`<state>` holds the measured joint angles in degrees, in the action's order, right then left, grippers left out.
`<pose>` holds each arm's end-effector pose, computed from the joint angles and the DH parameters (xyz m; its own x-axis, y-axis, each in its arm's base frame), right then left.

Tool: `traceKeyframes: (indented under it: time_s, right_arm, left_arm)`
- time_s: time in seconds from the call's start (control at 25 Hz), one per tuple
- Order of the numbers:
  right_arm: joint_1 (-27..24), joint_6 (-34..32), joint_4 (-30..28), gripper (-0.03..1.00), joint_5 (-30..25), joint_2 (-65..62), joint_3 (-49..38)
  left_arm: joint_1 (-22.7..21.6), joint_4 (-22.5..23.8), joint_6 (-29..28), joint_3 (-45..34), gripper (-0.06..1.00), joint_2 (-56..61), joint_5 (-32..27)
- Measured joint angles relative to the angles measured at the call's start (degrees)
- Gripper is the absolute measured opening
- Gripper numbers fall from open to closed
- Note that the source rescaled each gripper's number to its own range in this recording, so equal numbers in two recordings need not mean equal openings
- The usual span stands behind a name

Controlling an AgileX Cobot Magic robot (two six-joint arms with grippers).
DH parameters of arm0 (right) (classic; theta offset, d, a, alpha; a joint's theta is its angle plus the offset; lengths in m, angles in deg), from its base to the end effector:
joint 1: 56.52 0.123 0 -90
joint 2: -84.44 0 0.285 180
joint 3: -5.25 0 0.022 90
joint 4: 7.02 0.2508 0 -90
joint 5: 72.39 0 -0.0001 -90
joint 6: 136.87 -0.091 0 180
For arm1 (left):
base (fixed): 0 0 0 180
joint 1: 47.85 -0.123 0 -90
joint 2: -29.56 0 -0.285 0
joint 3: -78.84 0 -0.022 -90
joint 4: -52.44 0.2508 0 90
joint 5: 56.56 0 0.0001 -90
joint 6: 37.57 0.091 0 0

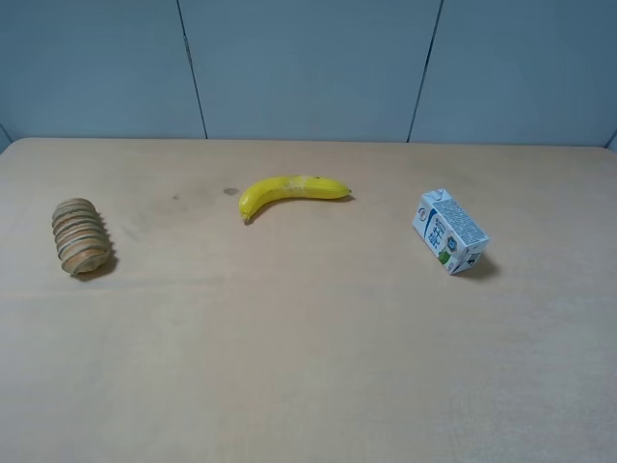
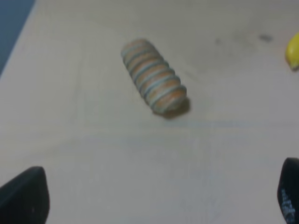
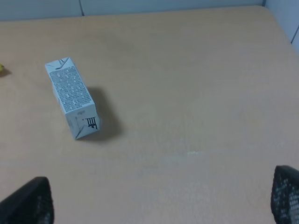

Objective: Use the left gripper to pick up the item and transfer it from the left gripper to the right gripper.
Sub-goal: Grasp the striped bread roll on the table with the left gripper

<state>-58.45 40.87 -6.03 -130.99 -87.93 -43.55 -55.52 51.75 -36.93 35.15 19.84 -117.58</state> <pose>-0.0032 0.0015 0.2793 -0.4213 0.0626 -0.9047 0.0408 0.9979 0.0501 -0.0096 -0.0023 0.3006 -0.4105 -0.0499 -0.9105 -0.1218 0.9926 0.0005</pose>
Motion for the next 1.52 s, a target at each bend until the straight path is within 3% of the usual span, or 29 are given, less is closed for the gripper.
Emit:
traceKeyframes:
  time_s: [0.24, 0.48, 0.88, 1.08, 1.52]
  right_arm:
    - [0.0, 0.0, 0.0, 1.0, 0.0, 0.0, 0.0]
    - [0.0, 0.0, 0.0, 1.0, 0.0, 0.0, 0.0]
    - [0.0, 0.0, 0.0, 1.0, 0.0, 0.0, 0.0]
    - [0.0, 0.0, 0.0, 1.0, 0.0, 0.0, 0.0]
    - [0.0, 0.0, 0.0, 1.0, 0.0, 0.0, 0.0]
  left_arm:
    - [0.0, 0.0, -0.14, 5.25, 1.0, -13.52, -0.23]
    - [0.0, 0.0, -4.68, 7.61, 1.0, -29.19, 1.69]
    - [0.0, -2.95, -8.02, 7.87, 1.0, -55.77, 12.03]
    - [0.0, -3.92, -8.15, 11.32, 1.0, -68.87, 13.99]
    - [2.03, -4.13, -9.28, 15.88, 1.0, -88.33, 21.9]
